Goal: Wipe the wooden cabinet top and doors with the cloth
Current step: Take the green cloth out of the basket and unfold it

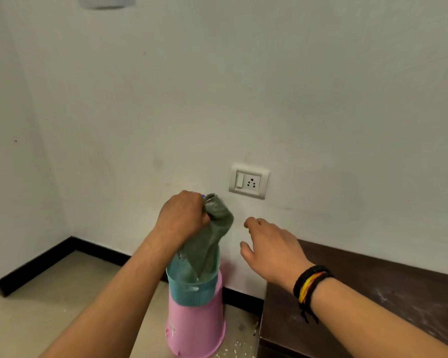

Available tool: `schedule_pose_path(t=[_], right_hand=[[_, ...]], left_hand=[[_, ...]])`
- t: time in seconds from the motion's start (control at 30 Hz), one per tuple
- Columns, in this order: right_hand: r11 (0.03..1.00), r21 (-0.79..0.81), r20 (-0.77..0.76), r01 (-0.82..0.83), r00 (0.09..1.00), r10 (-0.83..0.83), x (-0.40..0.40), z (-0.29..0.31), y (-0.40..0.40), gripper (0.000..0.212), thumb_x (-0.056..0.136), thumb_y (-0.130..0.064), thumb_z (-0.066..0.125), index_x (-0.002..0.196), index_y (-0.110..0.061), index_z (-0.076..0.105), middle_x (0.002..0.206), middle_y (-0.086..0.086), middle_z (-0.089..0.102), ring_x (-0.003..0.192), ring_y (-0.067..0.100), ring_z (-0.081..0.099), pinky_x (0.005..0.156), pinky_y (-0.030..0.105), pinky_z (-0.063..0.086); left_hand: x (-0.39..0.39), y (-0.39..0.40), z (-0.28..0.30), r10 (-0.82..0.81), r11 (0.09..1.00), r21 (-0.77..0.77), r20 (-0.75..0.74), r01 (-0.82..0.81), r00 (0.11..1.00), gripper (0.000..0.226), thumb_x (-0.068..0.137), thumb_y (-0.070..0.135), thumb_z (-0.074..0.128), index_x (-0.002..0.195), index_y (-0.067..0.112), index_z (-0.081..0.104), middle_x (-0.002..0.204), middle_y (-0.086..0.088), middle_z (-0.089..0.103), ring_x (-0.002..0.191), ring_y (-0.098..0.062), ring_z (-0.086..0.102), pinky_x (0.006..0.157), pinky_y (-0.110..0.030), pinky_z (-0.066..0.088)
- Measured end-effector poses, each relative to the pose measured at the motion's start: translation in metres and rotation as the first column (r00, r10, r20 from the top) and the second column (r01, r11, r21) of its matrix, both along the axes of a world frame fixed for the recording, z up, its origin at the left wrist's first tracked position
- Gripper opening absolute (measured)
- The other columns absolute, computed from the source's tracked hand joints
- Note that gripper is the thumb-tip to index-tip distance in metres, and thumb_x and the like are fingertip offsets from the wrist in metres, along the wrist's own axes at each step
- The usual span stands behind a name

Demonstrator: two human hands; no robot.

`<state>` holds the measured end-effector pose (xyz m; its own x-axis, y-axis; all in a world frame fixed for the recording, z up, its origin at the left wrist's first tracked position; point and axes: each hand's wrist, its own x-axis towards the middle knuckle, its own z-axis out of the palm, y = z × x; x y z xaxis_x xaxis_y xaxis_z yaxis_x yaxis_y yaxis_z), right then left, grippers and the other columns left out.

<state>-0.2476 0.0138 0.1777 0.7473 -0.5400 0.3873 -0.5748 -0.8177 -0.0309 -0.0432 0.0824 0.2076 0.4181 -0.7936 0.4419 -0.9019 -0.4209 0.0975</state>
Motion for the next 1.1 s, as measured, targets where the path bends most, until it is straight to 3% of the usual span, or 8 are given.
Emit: schedule_pose_path(t=[0.2,0.33,0.4,0.5,0.6,0.77,0.93,1.1], right_hand=[[0.975,0.222,0.279,-0.021,0.959,-0.042,-0.05,0.073,0.015,0.07,0.089,-0.057,0.059,0.145,-0.021,0.038,0.14,0.0,0.051,0.119,0.023,0.057,0.093,0.042,0.051],[0.925,0.329,0.428,-0.192,0.903,0.035,-0.104,0.11,0.021,0.005,0.096,-0.03,0.06,0.1,-0.032,0.062,0.097,-0.01,0.068,0.09,0.016,0.063,0.069,0.016,0.046],[0.918,0.352,0.441,-0.184,0.897,0.011,-0.131,0.12,0.02,0.011,0.098,-0.024,0.056,0.091,-0.027,0.064,0.087,-0.007,0.068,0.083,0.017,0.063,0.068,0.024,0.049],[0.923,0.349,0.411,-0.164,0.912,0.006,-0.173,0.125,0.013,0.013,0.1,-0.022,0.052,0.096,-0.023,0.065,0.09,-0.004,0.07,0.085,0.013,0.064,0.074,0.034,0.052],[0.932,0.326,0.381,-0.162,0.924,0.027,-0.204,0.118,0.002,0.018,0.101,-0.019,0.049,0.098,-0.023,0.067,0.092,-0.004,0.07,0.086,0.011,0.063,0.073,0.027,0.049],[0.923,0.333,0.407,-0.192,0.913,0.043,-0.235,0.098,-0.023,0.02,0.1,-0.031,0.053,0.088,-0.02,0.065,0.08,-0.004,0.067,0.076,0.012,0.061,0.068,0.031,0.047],[0.821,0.497,0.41,-0.281,0.91,0.063,-0.252,0.073,-0.061,0.022,0.084,-0.053,0.071,0.077,-0.034,0.062,0.069,-0.029,0.065,0.064,-0.009,0.06,0.058,0.008,0.042],[0.736,0.651,0.195,-0.185,0.978,0.074,-0.248,0.038,-0.108,0.029,0.084,-0.045,0.075,0.102,-0.022,0.072,0.095,-0.006,0.077,0.087,0.011,0.072,0.079,0.032,0.057]], left_hand=[[-0.072,0.04,0.09,-0.254,0.944,-0.192,0.094,0.268,0.963,0.022,0.075,0.034,0.055,0.06,0.018,0.057,0.054,0.002,0.053,0.059,-0.024,0.057,0.05,-0.03,0.04],[-0.124,0.05,0.1,-0.344,0.873,-0.366,0.008,0.323,0.939,0.021,0.077,0.043,0.055,0.079,0.027,0.069,0.067,0.01,0.062,0.068,-0.015,0.06,0.054,-0.027,0.044],[-0.145,0.045,0.096,-0.42,0.83,-0.451,-0.121,0.327,0.9,0.016,0.082,0.044,0.065,0.094,0.034,0.066,0.092,0.014,0.059,0.09,-0.012,0.062,0.07,-0.029,0.05],[-0.178,0.028,0.089,-0.594,0.794,-0.453,-0.44,0.405,0.674,0.073,0.08,0.047,0.079,0.139,0.025,0.044,0.133,0.004,0.044,0.124,-0.015,0.048,0.101,-0.034,0.047],[-0.214,0.011,0.082,-0.617,0.767,-0.46,-0.718,0.447,0.322,0.114,0.067,0.049,0.085,0.157,0.034,0.015,0.146,0.011,0.037,0.129,-0.011,0.045,0.089,-0.023,0.053],[-0.244,-0.026,0.064,-0.588,0.734,-0.427,-0.789,0.528,0.178,0.046,0.087,0.024,0.076,0.129,0.013,0.064,0.124,-0.005,0.071,0.115,-0.02,0.066,0.089,-0.025,0.055],[-0.241,-0.059,0.057,-0.547,0.806,-0.352,-0.75,0.476,0.371,0.01,0.095,0.023,0.067,0.102,0.019,0.073,0.097,0.011,0.078,0.092,-0.003,0.072,0.074,-0.014,0.054],[-0.224,-0.082,0.068,-0.577,0.817,-0.325,-0.469,0.476,0.669,0.013,0.097,0.024,0.062,0.09,0.024,0.072,0.081,0.01,0.074,0.077,-0.003,0.066,0.07,-0.024,0.049]])
